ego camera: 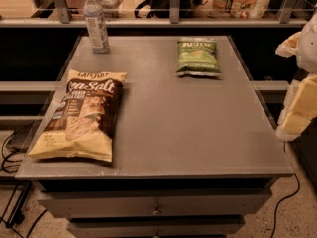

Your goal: Move green jalapeno chip bag near brown chip bag

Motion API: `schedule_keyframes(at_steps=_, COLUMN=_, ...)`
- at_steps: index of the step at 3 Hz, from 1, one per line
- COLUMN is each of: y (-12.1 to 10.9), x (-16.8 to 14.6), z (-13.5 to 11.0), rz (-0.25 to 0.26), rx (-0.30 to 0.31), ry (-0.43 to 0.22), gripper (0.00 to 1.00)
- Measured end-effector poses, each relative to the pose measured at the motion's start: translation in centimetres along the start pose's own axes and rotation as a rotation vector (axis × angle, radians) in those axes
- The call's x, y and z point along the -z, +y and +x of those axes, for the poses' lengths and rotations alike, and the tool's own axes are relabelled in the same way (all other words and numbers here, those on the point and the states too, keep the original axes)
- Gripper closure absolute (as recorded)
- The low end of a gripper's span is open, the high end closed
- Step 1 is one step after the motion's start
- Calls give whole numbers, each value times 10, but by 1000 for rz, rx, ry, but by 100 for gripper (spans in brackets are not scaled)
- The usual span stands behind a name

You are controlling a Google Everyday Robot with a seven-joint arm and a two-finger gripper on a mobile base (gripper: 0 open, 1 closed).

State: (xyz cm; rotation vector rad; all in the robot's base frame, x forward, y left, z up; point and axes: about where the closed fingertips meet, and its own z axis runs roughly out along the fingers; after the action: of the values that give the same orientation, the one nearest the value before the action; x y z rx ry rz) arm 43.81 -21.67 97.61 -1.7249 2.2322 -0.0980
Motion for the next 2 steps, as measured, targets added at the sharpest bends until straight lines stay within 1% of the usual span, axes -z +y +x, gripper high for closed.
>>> schedule_keyframes(at_steps=1, y=-1, x=1, z=-1, rz=6, rx=-1, ry=-7, gripper=0)
schedule_keyframes(at_steps=2, y=-13, x=-9, z=-11, rz=-6, rx=-34, ry=-107, gripper=0)
